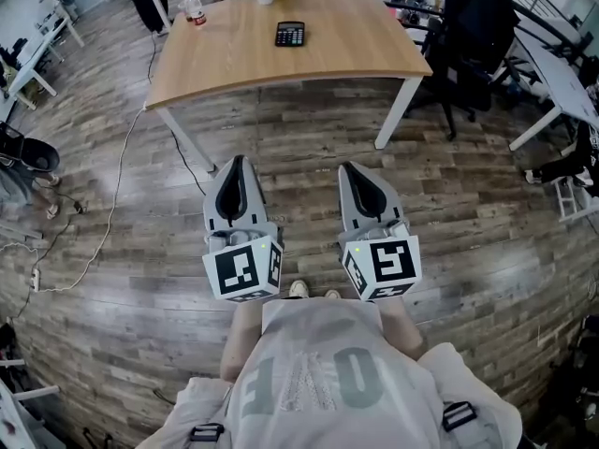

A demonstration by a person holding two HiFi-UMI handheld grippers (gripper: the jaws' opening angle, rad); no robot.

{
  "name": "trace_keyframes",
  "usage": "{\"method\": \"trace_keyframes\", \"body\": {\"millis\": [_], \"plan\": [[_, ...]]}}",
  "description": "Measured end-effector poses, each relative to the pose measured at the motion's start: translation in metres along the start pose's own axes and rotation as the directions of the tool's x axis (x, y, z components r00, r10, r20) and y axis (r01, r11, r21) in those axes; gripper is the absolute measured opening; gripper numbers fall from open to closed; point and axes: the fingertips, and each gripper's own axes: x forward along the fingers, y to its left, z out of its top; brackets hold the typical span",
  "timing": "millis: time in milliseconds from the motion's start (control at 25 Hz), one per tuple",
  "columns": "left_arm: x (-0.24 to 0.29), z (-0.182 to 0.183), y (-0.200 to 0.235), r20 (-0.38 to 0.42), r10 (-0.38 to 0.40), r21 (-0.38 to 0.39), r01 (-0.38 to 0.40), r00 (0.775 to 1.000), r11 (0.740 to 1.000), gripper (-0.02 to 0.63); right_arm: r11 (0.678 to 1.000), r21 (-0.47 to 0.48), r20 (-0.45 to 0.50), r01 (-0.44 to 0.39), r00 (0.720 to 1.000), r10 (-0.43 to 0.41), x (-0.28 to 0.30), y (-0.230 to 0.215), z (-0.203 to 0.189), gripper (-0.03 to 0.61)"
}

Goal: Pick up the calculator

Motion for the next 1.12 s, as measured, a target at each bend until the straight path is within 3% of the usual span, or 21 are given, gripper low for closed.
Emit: {"method": "trace_keyframes", "body": {"millis": [720, 920, 1120], "plan": [[0.028, -0.028, 0.052, -0.014, -0.027, -0.023, 0.027, 1.000, 0.999, 0.009, 0.992, 0.014, -0.034, 0.128, 0.991, -0.128, 0.031, -0.009, -0.026, 0.018], [0.056, -0.039, 0.050, 0.009, -0.037, -0.019, 0.037, 0.999, 0.999, 0.009, 0.992, 0.008, -0.010, 0.126, 0.992, -0.126, 0.057, -0.027, -0.030, 0.018], [0.097, -0.061, 0.047, 0.001, -0.039, -0.018, 0.039, 0.999, 0.999, 0.009, 0.993, 0.099, 0.002, 0.060, 0.998, -0.061, 0.100, -0.048, -0.052, 0.018]]}}
